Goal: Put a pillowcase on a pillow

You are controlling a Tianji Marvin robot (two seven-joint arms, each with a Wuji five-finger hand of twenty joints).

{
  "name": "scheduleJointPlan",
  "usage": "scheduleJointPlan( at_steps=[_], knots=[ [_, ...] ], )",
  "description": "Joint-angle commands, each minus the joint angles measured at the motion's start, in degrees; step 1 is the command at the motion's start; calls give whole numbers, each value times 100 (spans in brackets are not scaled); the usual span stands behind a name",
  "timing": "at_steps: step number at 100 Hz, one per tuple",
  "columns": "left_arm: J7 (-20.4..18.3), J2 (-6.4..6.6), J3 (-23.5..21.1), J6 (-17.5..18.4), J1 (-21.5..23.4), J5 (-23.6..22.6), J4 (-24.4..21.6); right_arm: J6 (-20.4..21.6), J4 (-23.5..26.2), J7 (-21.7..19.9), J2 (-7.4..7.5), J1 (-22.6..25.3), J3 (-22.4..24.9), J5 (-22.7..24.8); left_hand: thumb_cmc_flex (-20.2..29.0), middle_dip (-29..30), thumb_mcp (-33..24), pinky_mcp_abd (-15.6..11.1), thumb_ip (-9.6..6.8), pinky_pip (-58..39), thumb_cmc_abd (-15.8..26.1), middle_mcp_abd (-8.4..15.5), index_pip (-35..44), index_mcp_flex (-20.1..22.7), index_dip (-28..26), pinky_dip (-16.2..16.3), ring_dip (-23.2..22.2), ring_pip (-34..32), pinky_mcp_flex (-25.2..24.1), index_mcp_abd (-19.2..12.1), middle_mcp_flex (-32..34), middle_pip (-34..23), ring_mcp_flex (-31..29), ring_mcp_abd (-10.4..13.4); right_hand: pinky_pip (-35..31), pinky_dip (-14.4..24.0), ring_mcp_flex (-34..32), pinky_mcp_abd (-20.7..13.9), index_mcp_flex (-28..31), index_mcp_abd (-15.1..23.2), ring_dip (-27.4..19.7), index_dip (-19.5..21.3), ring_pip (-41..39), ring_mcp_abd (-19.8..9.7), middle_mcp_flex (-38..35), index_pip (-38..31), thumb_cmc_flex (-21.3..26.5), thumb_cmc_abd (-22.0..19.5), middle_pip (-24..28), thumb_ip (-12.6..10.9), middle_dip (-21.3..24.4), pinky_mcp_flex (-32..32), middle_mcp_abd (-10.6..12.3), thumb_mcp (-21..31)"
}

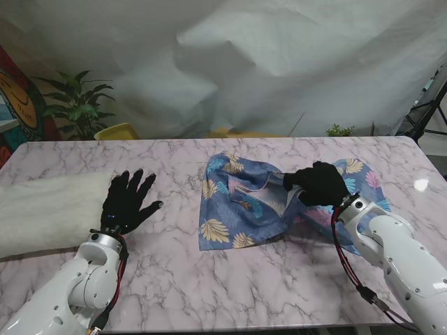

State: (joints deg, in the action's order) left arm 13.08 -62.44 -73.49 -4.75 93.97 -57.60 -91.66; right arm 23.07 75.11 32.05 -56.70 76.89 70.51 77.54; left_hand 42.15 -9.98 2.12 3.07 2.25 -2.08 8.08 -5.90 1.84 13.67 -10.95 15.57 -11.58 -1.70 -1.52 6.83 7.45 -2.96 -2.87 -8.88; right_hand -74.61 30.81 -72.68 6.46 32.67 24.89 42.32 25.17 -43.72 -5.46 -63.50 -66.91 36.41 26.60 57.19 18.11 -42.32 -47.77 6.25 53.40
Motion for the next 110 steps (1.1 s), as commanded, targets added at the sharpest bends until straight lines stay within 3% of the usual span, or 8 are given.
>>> scheduleJointPlan(
  at_steps=[1, 31, 40, 55, 62, 68, 89, 110],
  knots=[
    [-139, 5, -52, 52, 16, 36, -23, 55, 147, -105, -28, 149, 51, -7, 171, -40, -6, -138, -76, -90, 26, 87, 18, 50, -36, 90, -55, -130, 19, -15, 90, -77, 12, 55, -129, 108, -281, -12, 163, 130, 284, 248, -417, -162, -39, -792, 296, -547, 221, -229, -122, -63, -245, 65],
    [-1064, 143, -866, 391, 226, -382, -526, 327, 350, -216, -81, 529, 235, -192, 7, 25, 51, -64, -64, -61, -291, -51, -114, -288, 21, 71, -78, -185, 6, 117, -63, 71, 62, -58, -243, 324, -301, 13, 125, 13, 419, 151, -845, -146, -49, -799, 306, -588, 324, -253, -261, -116, -261, -23],
    [-1435, 202, -1282, 674, 332, -601, -711, 320, 333, -157, -62, 583, 164, -142, -363, -7, 55, -43, -52, -48, -510, -79, -206, -506, 50, 73, -67, -78, -48, 151, -110, 209, 101, -62, -247, 339, -303, 4, 127, 10, 421, 145, -878, -162, -48, -799, 294, -586, 327, -251, -267, -120, -240, -29],
    [-1985, 293, -1981, 1242, 613, -952, -905, 273, 372, -118, -41, 699, 122, -63, -981, 320, 59, -50, 119, 13, -785, -66, -409, -608, 395, 26, -107, 136, -91, 177, -231, 434, 173, -20, -232, 354, -292, -15, 126, 13, 404, 135, -888, -180, -52, -801, 279, -588, 320, -249, -270, -125, -223, -20],
    [-2079, 325, -2247, 1504, 768, -1082, -885, 234, 332, -77, -34, 703, 103, -47, -1242, 704, 19, -36, 105, 38, -894, -79, -453, -600, 1019, -46, 2, 181, -84, 163, -267, 485, 179, -26, -226, 358, -290, -12, 122, 10, 395, 132, -886, -184, -49, -802, 278, -595, 318, -249, -271, -126, -220, -19],
    [-2107, 344, -2424, 1666, 904, -1140, -819, 207, 346, -59, -36, 732, 125, -39, -1326, 869, 25, -11, 117, 51, -979, -109, -502, -603, 1186, -73, 85, 207, -86, 150, -287, 531, 191, -63, -216, 362, -289, -27, 116, 2, 386, 130, -883, -185, -45, -804, 274, -598, 315, -247, -273, -125, -213, -20],
    [-2543, 417, -2852, 1913, 1314, -1462, -659, 175, 341, -178, -63, 744, 190, -133, -1353, 928, 28, 200, 165, 219, -1288, -381, -502, -605, 1206, -338, 764, 330, -86, 200, -308, 519, 281, -336, -200, 376, -286, -21, 100, -23, 361, 126, -868, -183, -33, -812, 285, -616, 321, -247, -282, -125, -215, -34],
    [-2945, 467, -3302, 1990, 1652, -2034, -703, 160, 233, -265, -79, 704, 175, -245, -1245, 930, 11, 199, 165, 266, -1424, -603, -501, -603, 1206, -520, 1027, 379, -98, 386, -324, 522, 309, -351, -192, 389, -286, -19, 96, -37, 351, 126, -869, -180, -29, -821, 297, -620, 332, -250, -289, -124, -219, -48]
  ],
)
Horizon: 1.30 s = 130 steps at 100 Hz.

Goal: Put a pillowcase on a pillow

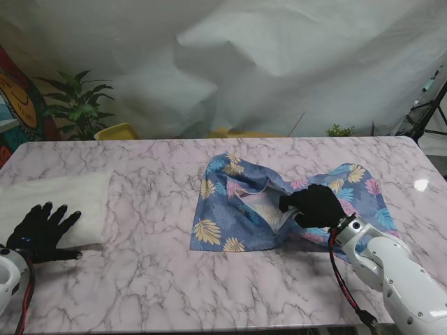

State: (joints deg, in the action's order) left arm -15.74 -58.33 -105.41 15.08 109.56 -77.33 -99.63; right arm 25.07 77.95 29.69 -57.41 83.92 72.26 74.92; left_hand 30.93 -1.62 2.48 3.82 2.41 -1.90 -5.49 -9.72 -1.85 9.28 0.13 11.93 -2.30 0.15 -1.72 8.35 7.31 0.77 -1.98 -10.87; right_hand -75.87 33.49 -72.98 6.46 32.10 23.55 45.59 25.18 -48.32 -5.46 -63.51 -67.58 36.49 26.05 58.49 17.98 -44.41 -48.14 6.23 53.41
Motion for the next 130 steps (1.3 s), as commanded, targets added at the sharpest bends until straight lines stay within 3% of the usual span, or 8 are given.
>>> scheduleJointPlan(
  at_steps=[1, 82, 91, 105, 110, 116, 123, 130],
  knots=[
    [-54, 60, -136, 29, 102, -97, 101, -41, -52, -34, -8, 2, 1, 18, -120, 94, -24, 126, 149, 248, -73, -232, -133, -164, 98, -162, 102, 192, -77, 251, -310, 149, 220, -153, -66, 121, -256, -19, 153, 97, 23, 124, -409, -179, -27, -753, 289, -566, 202, -237, -81, -87, -217, -49],
    [1313, 501, 266, 523, -1421, -829, 2543, -76, -180, -114, -35, 52, 11, -141, 1154, 98, -362, 229, -37, 308, -665, -668, -132, -157, 97, -842, 147, 177, -44, 716, -337, 150, 248, -372, -14, 156, -238, 5, 154, 115, -16, 120, -334, -148, -11, -751, 279, -569, 201, -245, -87, -20, -213, -82],
    [1316, 544, 436, 686, -1602, -853, 2723, -45, -178, -117, -34, 58, 5, -141, 1226, -188, -2369, 36, 120, -370, -1253, -146, -132, -159, 97, 220, -1599, -989, 584, 592, -270, 101, -186, -63, -9, 160, -239, 10, 157, 138, -18, 114, -324, -140, -26, -737, 247, -549, 197, -239, -83, -12, -201, -101],
    [1769, 638, 833, 875, -1966, -778, 3272, 29, -180, -142, -41, 64, 20, -184, 1520, -1430, -3406, -244, 167, -2093, -1468, 45, -133, -163, 98, 729, -1835, -2197, 549, 298, -147, -188, -417, 289, -3, 169, -242, 25, 167, 153, -18, 102, -313, -121, -46, -719, 224, -533, 177, -248, -72, 7, -190, -91],
    [1965, 659, 967, 896, -2082, -754, 3450, 39, -164, -184, -46, 74, 40, -203, 1753, -2502, -3854, -351, 163, -4151, -1621, 375, -134, -166, 98, 1262, -2134, -2884, 711, -39, 379, -1302, -1227, 502, -2, 173, -244, 26, 169, 154, -13, 102, -318, -125, -54, -717, 218, -535, 176, -250, -72, 7, -189, -86],
    [2091, 637, 1125, 931, -2208, -490, 3650, 37, -93, -311, -52, 117, 84, -229, 2302, -2446, -4244, -484, 146, -5510, -1767, 651, 728, 879, -559, 1637, -2425, -3367, 1204, -797, 1075, -2701, -2324, 789, -1, 176, -244, 26, 169, 154, -11, 102, -318, -130, -41, -716, 228, -554, 175, -251, -74, 7, -198, -91],
    [2297, 629, 1287, 923, -2315, -357, 3808, 30, -13, -395, -38, 162, 123, -180, 2821, -2244, -3856, -694, 319, -6464, -1686, 627, 2993, 2646, -1822, 2083, -3290, -3880, 1565, -821, 1175, -3314, -2770, 861, 1, 180, -245, 15, 169, 154, -11, 103, -315, -153, -46, -716, 235, -560, 185, -250, -81, 10, -191, -108],
    [2466, 615, 1429, 899, -2415, -244, 3939, 35, 55, -445, -32, 204, 163, -141, 3519, -2234, -2892, -985, 281, -7157, -1723, 563, 4703, 3755, -1664, 2401, -3739, -4060, 2129, -726, 1567, -3447, -3291, 784, 3, 183, -245, -7, 169, 154, -10, 103, -314, -159, -46, -715, 234, -561, 185, -252, -83, 13, -174, -114]
  ],
)
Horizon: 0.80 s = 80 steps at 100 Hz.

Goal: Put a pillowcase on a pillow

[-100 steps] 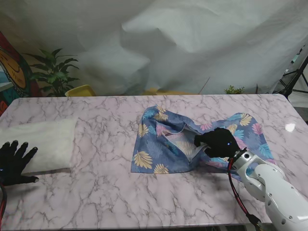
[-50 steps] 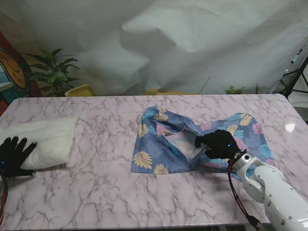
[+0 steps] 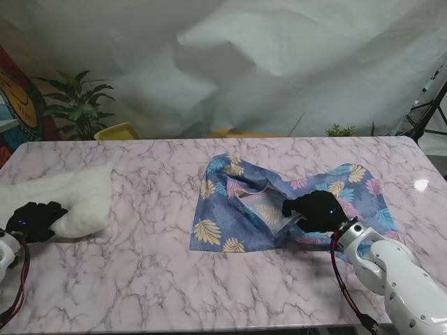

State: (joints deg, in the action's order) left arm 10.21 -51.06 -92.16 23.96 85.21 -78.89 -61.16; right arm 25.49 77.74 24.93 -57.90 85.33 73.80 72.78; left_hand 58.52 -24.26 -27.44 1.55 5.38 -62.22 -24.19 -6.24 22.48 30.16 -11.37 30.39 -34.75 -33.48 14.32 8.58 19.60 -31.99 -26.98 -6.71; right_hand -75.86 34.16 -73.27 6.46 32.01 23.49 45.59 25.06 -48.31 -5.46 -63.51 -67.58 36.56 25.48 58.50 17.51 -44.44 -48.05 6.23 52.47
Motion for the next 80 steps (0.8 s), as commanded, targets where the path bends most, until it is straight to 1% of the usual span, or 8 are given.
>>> scheduleJointPlan(
  at_steps=[1, 7, 12, 16, 23, 32, 51, 80],
  knots=[
    [-124, -115, 114, 11, 11, -72, 97, -2, 86, 27, 18, 70, 17, 75, 743, 60, -10, -781, 5, -1244, 97, 218, 2378, 1743, -483, 571, -478, -702, 736, -742, 600, -121, -1054, 358, 2, 117, -216, -9, 179, 160, -10, 115, -313, -159, -46, -715, 228, -505, 183, -205, -81, 4, -173, -20],
    [-29, -148, 186, 43, -77, 108, 180, 34, 230, -47, 11, 160, 113, 80, 535, -505, -862, -529, 166, -1792, -94, 188, 3084, 1954, -637, 543, -133, -807, 1802, -851, 2751, 804, -2309, 194, 3, 119, -214, -15, 179, 160, -12, 116, -308, -159, -43, -715, 230, -511, 182, -206, -82, 1, -177, -26],
    [71, -172, 218, 27, -100, 145, 153, 50, 341, -105, 7, 223, 180, 90, 421, -535, -1310, -336, 256, -1885, -268, 190, 3689, 1957, -980, 523, -143, -859, 2210, -1074, 3495, 1050, -2734, 183, 10, 119, -214, -19, 179, 160, -15, 116, -300, -163, -43, -715, 237, -520, 180, -208, -84, -3, -182, -38],
    [104, -207, 205, -6, -82, 185, 66, 52, 412, -127, 8, 258, 216, 116, 409, -636, -1567, -239, 330, -1870, -399, 183, 3978, 1960, -1325, 545, -345, -890, 2279, -1156, 3780, 1107, -2855, 188, 12, 120, -217, -19, 179, 160, -14, 116, -299, -165, -46, -715, 239, -518, 181, -209, -86, -5, -179, -47],
    [283, -278, 184, -47, -35, 234, -163, 44, 495, -130, 11, 281, 241, 167, 534, -850, -1614, -162, 368, -1748, -404, 185, 4159, 1916, -2116, 635, -844, -999, 2174, -1180, 3899, 977, -2817, 181, 15, 122, -217, -18, 176, 159, -13, 113, -299, -167, -46, -710, 246, -519, 180, -214, -88, -11, -177, -51],
    [659, -400, 173, -153, 63, 313, -565, 14, 505, -26, 27, 224, 203, 269, 586, -986, -1624, -137, 368, -1681, -417, 200, 4241, 1877, -2479, 672, -987, -1063, 2094, -1227, 3920, 865, -2804, 254, 13, 125, -226, -25, 178, 159, -8, 113, -309, -190, -55, -709, 252, -514, 186, -218, -94, -36, -174, -47],
    [1326, -578, 353, -186, 134, 368, -1326, 31, 428, 185, 63, -101, 57, 428, 602, -1040, -1594, -169, 366, -1594, -405, 242, 4206, 1852, -2610, 668, -1009, -1032, 2041, -1260, 3907, 849, -2780, 285, 11, 130, -233, -66, 204, 199, 29, 118, -391, -219, -75, -711, 226, -473, 213, -208, -118, -81, -134, 33],
    [1628, -698, 747, 7, -92, 521, -1779, -6, 445, 388, 108, -552, -169, 673, 506, -977, -1669, -189, 380, -1533, -461, 312, 4089, 1885, -2675, 681, -951, -887, 2060, -1339, 3964, 916, -2866, 327, 2, 150, -232, -98, 208, 281, 51, 167, -463, -252, -89, -743, 153, -436, 244, -155, -153, -95, -83, 198]
  ],
)
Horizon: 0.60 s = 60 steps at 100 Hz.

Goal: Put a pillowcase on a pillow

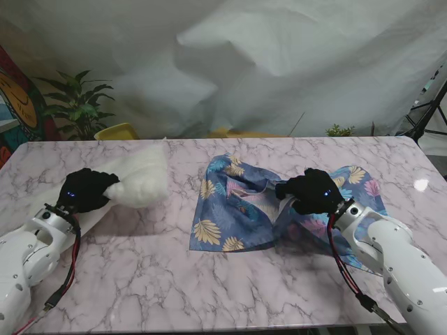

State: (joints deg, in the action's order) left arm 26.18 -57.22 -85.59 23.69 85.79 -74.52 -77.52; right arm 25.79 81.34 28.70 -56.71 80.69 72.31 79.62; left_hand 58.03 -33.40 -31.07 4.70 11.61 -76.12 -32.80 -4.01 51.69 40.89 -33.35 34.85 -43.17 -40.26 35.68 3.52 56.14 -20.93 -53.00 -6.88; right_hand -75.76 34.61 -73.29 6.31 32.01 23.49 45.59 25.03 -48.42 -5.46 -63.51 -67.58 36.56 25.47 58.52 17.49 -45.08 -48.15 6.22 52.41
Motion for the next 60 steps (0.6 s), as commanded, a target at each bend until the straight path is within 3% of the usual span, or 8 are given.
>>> scheduleJointPlan(
  at_steps=[1, 31, 60],
  knots=[
    [50, -88, 106, 34, -166, 101, -141, -52, 88, 12, -15, -95, -30, -19, 549, -61, -1303, -505, -240, -141, 395, 98, 1166, 810, -477, 234, -109, -208, -77, -835, 305, -186, -264, 345, -7, 105, -229, -83, 208, 281, 51, 169, -452, -252, -89, -743, 150, -436, 243, -151, -89, -86, -82, 203],
    [602, -383, 958, 106, -742, 975, 114, -187, -139, 39, -83, -378, -456, -277, 510, -64, -1329, -492, -219, 42, 383, 75, 1130, 810, -479, 179, -101, -117, -120, -860, 353, -157, -281, 362, 13, 105, -224, -104, 207, 279, 36, 172, -433, -261, -85, -741, 156, -451, 230, -146, -97, -94, -72, 185],
    [1000, -569, 2414, 612, -1541, 1375, 680, -110, -124, 64, -60, -260, -411, -229, 490, -143, -1225, -452, -185, 91, 480, -4, 1014, 706, -389, 195, -137, -153, -131, -873, 394, -125, -287, 393, 22, 105, -220, -96, 207, 279, 24, 173, -408, -259, -85, -740, 157, -452, 226, -148, -102, -93, -72, 175]
  ],
)
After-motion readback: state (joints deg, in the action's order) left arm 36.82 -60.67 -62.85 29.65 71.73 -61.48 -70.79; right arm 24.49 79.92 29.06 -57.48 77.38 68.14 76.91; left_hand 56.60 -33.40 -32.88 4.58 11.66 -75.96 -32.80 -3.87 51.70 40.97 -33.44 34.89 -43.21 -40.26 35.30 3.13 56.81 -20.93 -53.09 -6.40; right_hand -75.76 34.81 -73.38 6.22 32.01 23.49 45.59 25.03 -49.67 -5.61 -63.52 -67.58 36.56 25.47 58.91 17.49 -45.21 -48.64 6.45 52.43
